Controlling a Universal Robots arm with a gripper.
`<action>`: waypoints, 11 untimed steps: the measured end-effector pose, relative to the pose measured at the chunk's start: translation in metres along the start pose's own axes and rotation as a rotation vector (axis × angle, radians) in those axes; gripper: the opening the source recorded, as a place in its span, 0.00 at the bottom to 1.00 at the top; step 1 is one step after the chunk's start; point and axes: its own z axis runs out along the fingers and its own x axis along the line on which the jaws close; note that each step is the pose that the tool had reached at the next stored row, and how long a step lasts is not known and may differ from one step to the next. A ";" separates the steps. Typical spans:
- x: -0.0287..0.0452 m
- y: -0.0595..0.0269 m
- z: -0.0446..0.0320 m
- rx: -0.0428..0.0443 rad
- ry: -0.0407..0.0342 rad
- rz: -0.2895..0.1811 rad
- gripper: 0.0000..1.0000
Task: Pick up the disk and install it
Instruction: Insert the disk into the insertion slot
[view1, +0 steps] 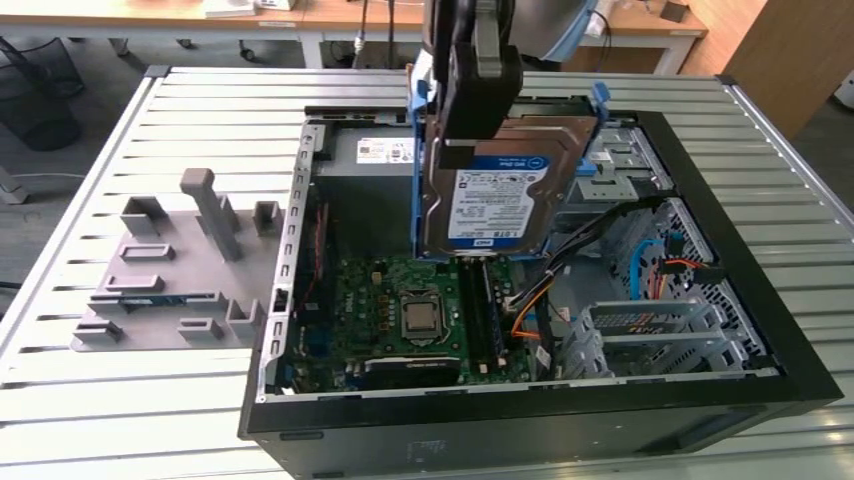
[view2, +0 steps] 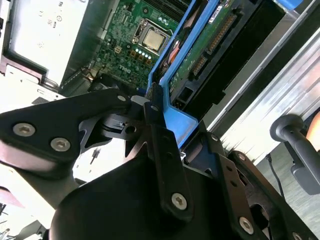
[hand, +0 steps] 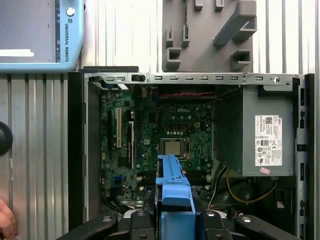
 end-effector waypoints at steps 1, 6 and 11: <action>0.0015 -0.0009 0.0004 0.0000 0.0000 0.000 0.36; 0.0050 -0.0149 0.0012 -0.0030 0.0001 0.000 0.36; 0.0108 -0.0232 0.0020 -0.0047 0.0002 0.000 0.36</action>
